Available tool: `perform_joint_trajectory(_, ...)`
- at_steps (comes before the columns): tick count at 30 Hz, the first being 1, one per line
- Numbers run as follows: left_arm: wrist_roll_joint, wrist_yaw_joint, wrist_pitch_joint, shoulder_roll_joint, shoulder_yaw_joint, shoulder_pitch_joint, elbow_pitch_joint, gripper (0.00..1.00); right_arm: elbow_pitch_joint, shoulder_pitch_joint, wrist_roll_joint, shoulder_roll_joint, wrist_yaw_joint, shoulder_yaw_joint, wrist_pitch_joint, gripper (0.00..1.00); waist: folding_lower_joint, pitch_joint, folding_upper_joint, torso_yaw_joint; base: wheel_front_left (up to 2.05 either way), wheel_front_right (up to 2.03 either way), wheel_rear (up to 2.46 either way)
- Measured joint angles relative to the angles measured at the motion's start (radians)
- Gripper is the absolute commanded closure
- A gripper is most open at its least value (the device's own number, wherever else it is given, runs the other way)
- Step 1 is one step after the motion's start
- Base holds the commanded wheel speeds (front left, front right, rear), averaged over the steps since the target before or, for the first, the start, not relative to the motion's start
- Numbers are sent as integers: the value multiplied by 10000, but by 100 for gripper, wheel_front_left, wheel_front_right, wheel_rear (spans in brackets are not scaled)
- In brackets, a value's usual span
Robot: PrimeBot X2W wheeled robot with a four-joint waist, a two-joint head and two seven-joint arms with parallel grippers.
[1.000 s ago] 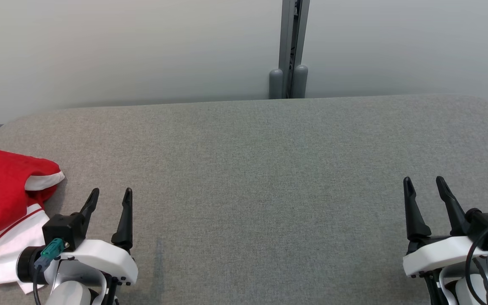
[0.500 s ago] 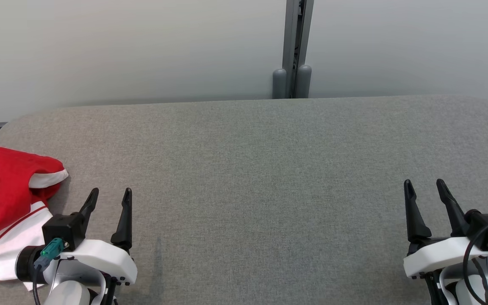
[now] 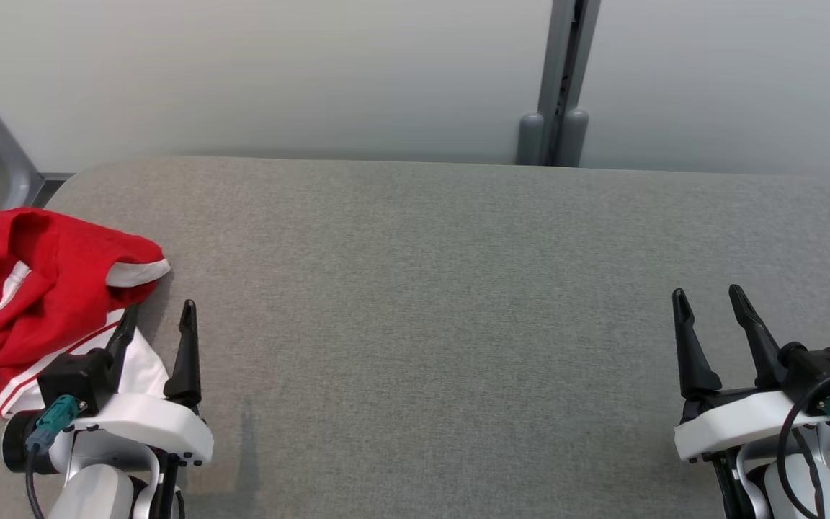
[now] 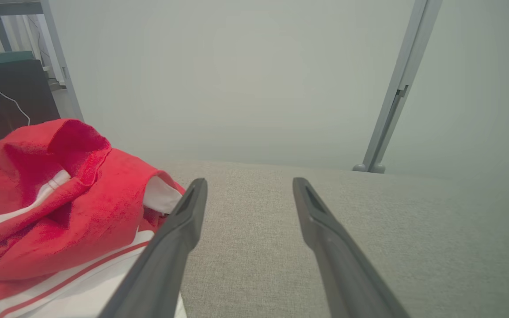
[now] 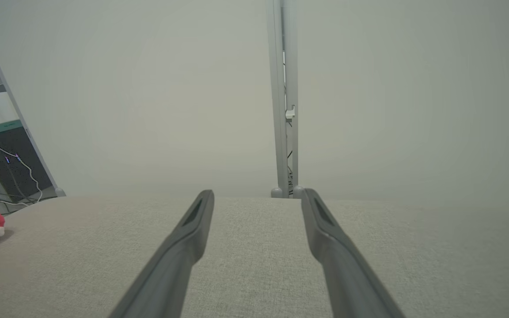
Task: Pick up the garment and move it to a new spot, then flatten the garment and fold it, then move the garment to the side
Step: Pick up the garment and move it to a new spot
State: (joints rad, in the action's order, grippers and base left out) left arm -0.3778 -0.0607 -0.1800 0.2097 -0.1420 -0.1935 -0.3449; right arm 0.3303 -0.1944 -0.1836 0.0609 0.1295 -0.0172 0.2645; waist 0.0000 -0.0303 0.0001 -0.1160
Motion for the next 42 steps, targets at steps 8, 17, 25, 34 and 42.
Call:
perform_joint_trajectory(8,-282,-215,-184,161,441,-107,2,0,-192,-50,6,-13,0,-280,-8,0,1,-141,0,-1014,0,0,0)
perform_joint_trajectory(17,-468,-355,-268,341,731,22,81,0,-430,-64,12,-36,0,-616,-111,0,1,-242,-1,-2277,0,0,0)
perform_joint_trajectory(25,-591,-374,-316,408,794,42,50,0,-520,-66,8,-61,0,-723,-180,0,0,-264,0,-3041,0,0,0)
perform_joint_trajectory(34,-631,-368,-314,472,727,2,-31,0,-508,-67,-8,-67,0,-709,-178,0,0,-209,-1,-3262,0,0,0)
perform_joint_trajectory(42,-698,-376,-318,481,696,-175,-25,0,-523,-66,-40,-71,0,-759,-178,0,0,-250,0,-3285,0,0,0)
